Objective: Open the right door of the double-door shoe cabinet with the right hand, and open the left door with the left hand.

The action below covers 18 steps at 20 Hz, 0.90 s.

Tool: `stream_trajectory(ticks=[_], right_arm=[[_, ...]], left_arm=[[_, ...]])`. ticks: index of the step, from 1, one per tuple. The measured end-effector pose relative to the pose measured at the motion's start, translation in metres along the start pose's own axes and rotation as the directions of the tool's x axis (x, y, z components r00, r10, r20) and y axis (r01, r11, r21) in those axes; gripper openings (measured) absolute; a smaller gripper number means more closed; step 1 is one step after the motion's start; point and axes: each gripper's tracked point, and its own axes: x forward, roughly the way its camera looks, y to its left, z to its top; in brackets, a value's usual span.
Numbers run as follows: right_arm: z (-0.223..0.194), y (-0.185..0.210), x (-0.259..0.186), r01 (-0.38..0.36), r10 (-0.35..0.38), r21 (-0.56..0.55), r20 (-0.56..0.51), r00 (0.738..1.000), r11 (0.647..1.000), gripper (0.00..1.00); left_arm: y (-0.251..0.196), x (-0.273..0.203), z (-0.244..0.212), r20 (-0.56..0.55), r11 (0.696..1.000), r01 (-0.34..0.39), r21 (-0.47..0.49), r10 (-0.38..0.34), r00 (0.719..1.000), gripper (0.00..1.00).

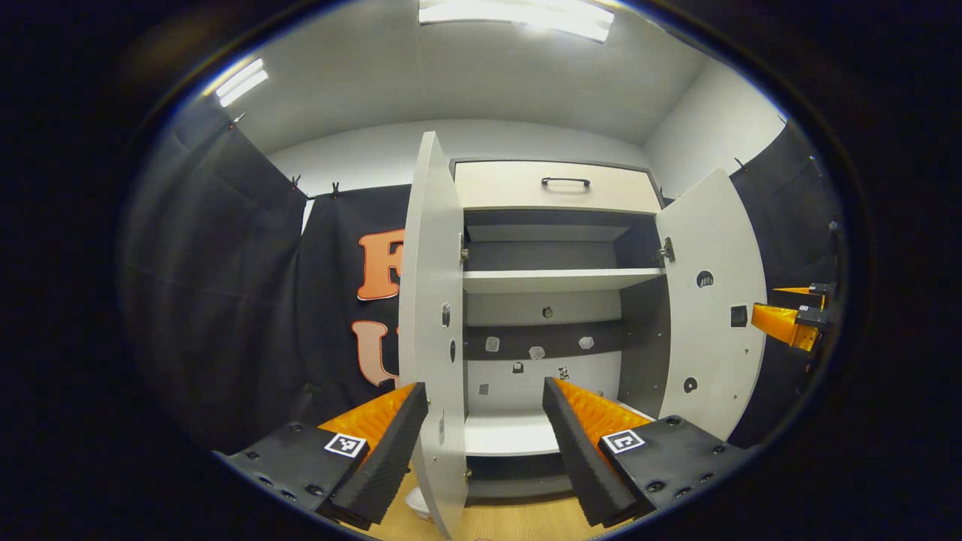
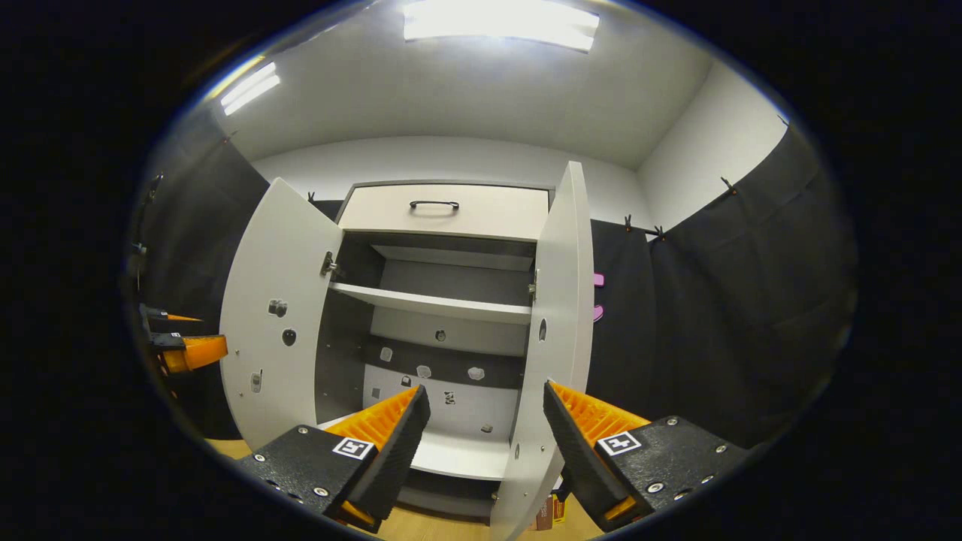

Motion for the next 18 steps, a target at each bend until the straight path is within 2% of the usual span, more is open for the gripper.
stream_trajectory(ticks=[9, 10, 18], right_arm=[[0.0036, -0.0052, -0.0016, -0.01, 0.009, 0.034, 0.023, 1.0, 0.999, 0.92], [0.0033, -0.0057, -0.0014, -0.011, 0.01, 0.031, 0.026, 1.0, 0.999, 0.93], [0.0043, -0.0083, -0.0088, -0.013, 0.012, 0.028, 0.037, 0.999, 1.0, 0.93]], left_arm=[[0.002, -0.001, -0.0042, -0.012, 1.0, -0.02, -0.01, 0.02, 1.0, 0.99], [0.0021, -0.0004, -0.0039, -0.009, 1.0, -0.021, -0.011, 0.021, 1.0, 0.97], [-0.001, 0.002, -0.0028, 0.009, 1.0, -0.003, -0.019, 0.003, 1.0, 0.99]])
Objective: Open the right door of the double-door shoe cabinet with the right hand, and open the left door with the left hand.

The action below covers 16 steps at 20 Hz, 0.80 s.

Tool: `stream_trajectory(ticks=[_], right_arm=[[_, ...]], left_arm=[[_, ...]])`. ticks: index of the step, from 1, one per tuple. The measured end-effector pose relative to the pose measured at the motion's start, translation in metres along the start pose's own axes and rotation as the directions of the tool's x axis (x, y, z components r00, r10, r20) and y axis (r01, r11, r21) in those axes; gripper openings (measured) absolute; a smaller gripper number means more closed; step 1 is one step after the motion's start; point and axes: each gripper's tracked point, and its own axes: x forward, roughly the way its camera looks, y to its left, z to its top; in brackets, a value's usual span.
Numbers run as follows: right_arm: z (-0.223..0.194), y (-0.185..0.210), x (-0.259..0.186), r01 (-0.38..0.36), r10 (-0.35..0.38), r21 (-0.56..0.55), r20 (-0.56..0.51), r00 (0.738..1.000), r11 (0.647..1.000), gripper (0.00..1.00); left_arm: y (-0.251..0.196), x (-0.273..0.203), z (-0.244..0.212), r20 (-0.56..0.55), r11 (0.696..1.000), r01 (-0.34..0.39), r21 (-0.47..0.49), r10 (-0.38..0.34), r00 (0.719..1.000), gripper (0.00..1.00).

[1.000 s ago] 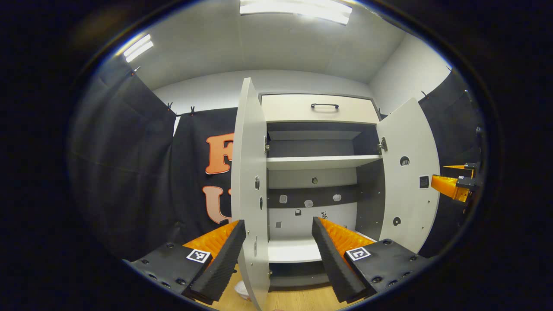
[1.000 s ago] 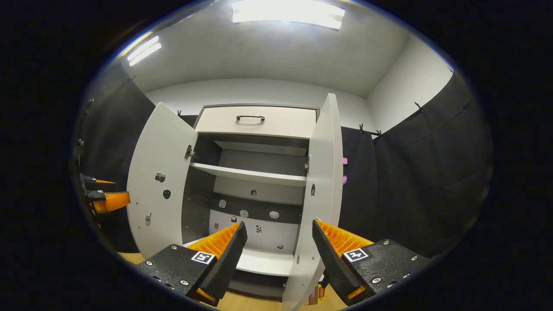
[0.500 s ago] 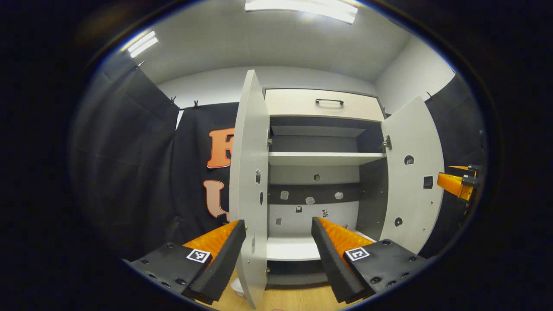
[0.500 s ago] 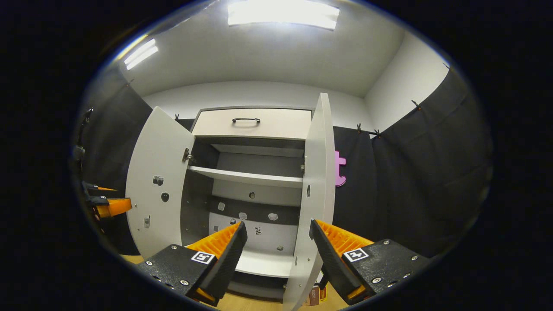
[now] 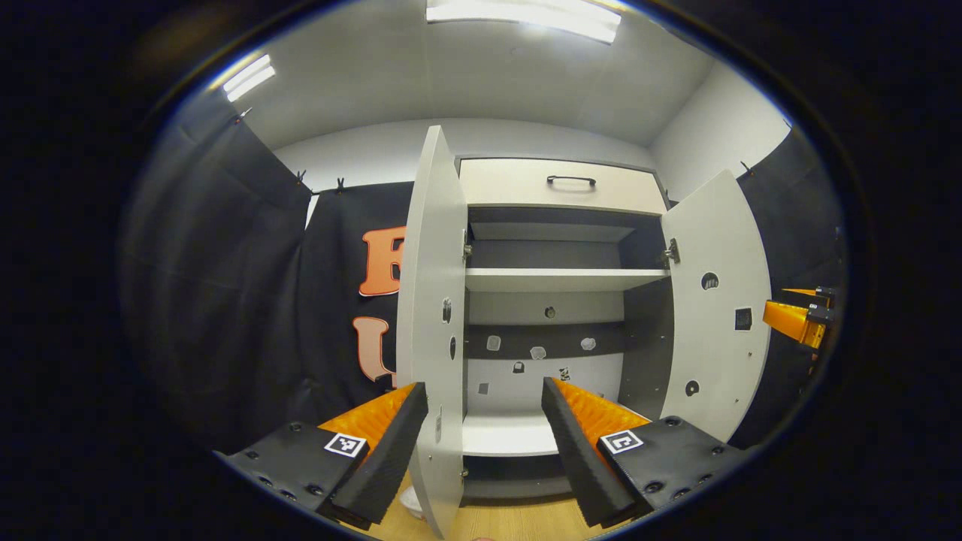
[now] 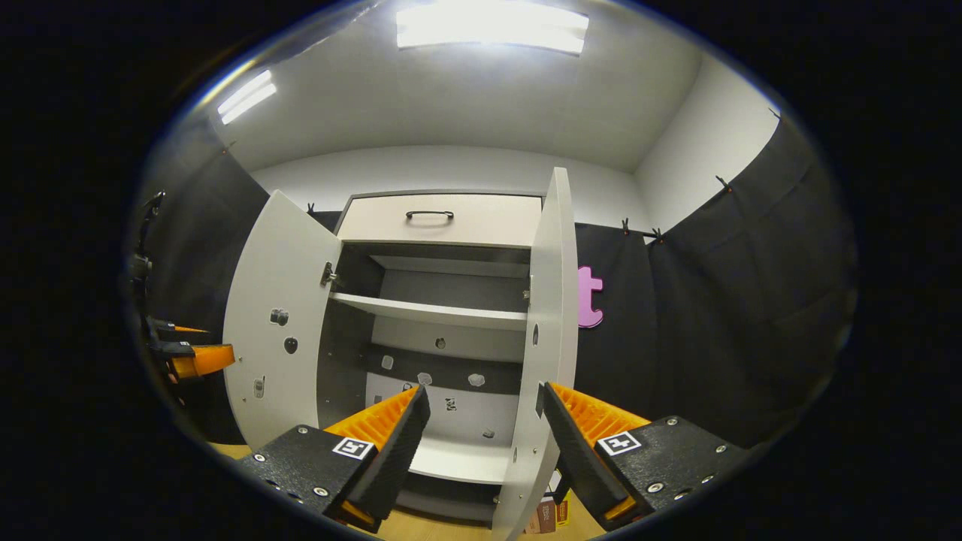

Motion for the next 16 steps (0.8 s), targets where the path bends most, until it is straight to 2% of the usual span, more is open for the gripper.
stream_trajectory(ticks=[3, 4, 5, 6, 13, 16], right_arm=[[0.001, 0.001, -0.001, -0.001, 0.001, -0.003, 0.001, 1.0, 1.0, 0.93], [0.0, 0.002, -0.001, -0.001, 0.001, -0.006, 0.0, 1.0, 1.0, 0.88], [-0.001, 0.002, -0.001, 0.001, -0.001, -0.008, -0.003, 1.0, 1.0, 0.88], [-0.002, 0.003, -0.001, 0.0, 0.0, -0.008, -0.006, 1.0, 1.0, 0.93], [-0.017, 0.009, -0.002, 0.031, -0.031, -0.012, -0.056, 0.998, 0.999, 0.92], [-0.02, 0.017, -0.006, 0.054, -0.055, -0.017, -0.072, 0.996, 0.998, 0.92]], left_arm=[[-0.001, 0.001, -0.003, -0.009, 1.0, 0.004, -0.006, -0.004, 1.0, 0.99], [-0.002, 0.0, -0.004, -0.014, 1.0, 0.005, -0.006, -0.005, 1.0, 0.98], [-0.002, 0.0, -0.003, -0.015, 1.0, 0.006, -0.008, -0.006, 1.0, 0.97], [-0.003, 0.0, -0.005, -0.017, 1.0, 0.006, -0.01, -0.006, 1.0, 0.97], [-0.008, 0.002, -0.014, -0.035, 0.999, 0.005, -0.038, -0.006, 0.999, 0.96], [-0.006, 0.006, -0.014, -0.019, 1.0, 0.011, -0.006, -0.011, 1.0, 0.97]])
